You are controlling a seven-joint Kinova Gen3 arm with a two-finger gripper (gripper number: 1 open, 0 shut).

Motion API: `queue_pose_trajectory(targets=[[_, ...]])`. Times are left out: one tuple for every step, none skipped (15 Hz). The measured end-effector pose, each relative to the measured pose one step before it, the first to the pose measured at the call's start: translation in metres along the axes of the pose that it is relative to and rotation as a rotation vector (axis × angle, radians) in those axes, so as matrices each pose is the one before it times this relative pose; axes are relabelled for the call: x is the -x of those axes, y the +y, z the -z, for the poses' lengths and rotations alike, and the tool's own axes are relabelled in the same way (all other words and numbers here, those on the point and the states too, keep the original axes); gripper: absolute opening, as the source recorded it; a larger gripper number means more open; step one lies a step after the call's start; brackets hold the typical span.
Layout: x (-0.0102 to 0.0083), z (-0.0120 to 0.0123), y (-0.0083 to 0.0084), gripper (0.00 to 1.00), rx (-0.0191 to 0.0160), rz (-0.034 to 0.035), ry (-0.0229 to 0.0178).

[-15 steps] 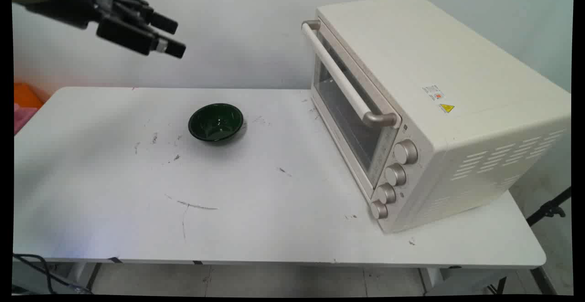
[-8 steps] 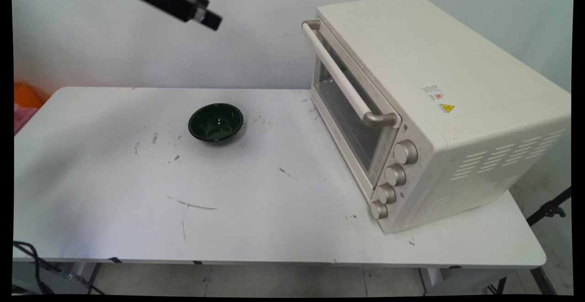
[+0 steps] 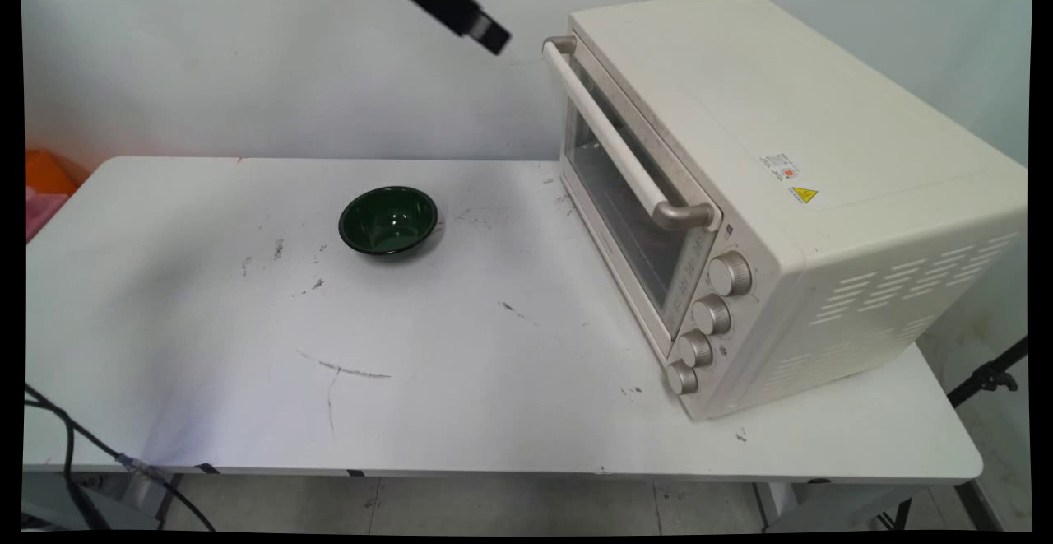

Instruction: Open the oven

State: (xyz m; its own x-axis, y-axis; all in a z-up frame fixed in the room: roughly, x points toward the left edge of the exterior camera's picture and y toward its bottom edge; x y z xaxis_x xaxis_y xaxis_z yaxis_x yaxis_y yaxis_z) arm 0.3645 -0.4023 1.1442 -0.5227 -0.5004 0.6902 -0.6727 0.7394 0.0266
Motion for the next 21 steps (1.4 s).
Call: queue_pose_trajectory(targets=[[-0.0083,-0.00921,0.00096,1.0,-0.00041,-0.01249,-0.01453],[-0.00552,-0.00582,0.00046,1.0,0.00012,-0.00848,-0.00961],[-0.00928,-0.00999,0.00046,1.0,0.00076,-0.0133,-0.01725],[-0.00658,-0.00678,0.0004,1.0,0.00027,-0.00889,-0.01225],[-0.00648,-0.00673,-0.00015,1.0,-0.00094,-0.00831,-0.013],[-0.00759,-0.00764,-0.00056,1.0,-0.00134,-0.00863,-0.0149],[-0.0086,-0.00866,-0.00093,1.0,-0.00079,-0.00771,-0.0162],[-0.00696,-0.00698,-0.00071,1.0,0.00002,-0.00699,-0.01312],[-0.00436,-0.00437,-0.00061,1.0,0.00027,-0.00445,-0.00832],[-0.00703,-0.00758,-0.00095,1.0,0.00271,-0.00674,-0.01434],[-0.00546,-0.00622,-0.00038,1.0,0.0038,-0.00475,-0.01207],[-0.00658,-0.00785,-0.00075,1.0,0.00449,-0.00575,-0.01613],[-0.00491,-0.00637,-0.00092,1.0,0.00293,-0.00403,-0.01361],[-0.00442,-0.00589,-0.00083,0.0,0.00313,-0.00288,-0.01213],[-0.00373,-0.00494,-0.00066,0.0,0.00296,-0.00183,-0.00816],[-0.0041,-0.00586,-0.00079,0.0,0.00396,-0.00126,-0.00786],[-0.00348,-0.00542,-0.00075,0.0,0.00304,0.00001,-0.00719],[-0.00233,-0.00468,-0.00106,0.0,0.00143,0.00232,-0.007],[-0.00232,-0.00526,-0.00137,0.0,0.00118,0.00211,-0.00728],[-0.00178,-0.00438,-0.00122,0.0,0.0006,0.00133,-0.00568],[-0.00195,-0.00493,-0.00117,0.0,0.00191,0.00091,-0.00537]])
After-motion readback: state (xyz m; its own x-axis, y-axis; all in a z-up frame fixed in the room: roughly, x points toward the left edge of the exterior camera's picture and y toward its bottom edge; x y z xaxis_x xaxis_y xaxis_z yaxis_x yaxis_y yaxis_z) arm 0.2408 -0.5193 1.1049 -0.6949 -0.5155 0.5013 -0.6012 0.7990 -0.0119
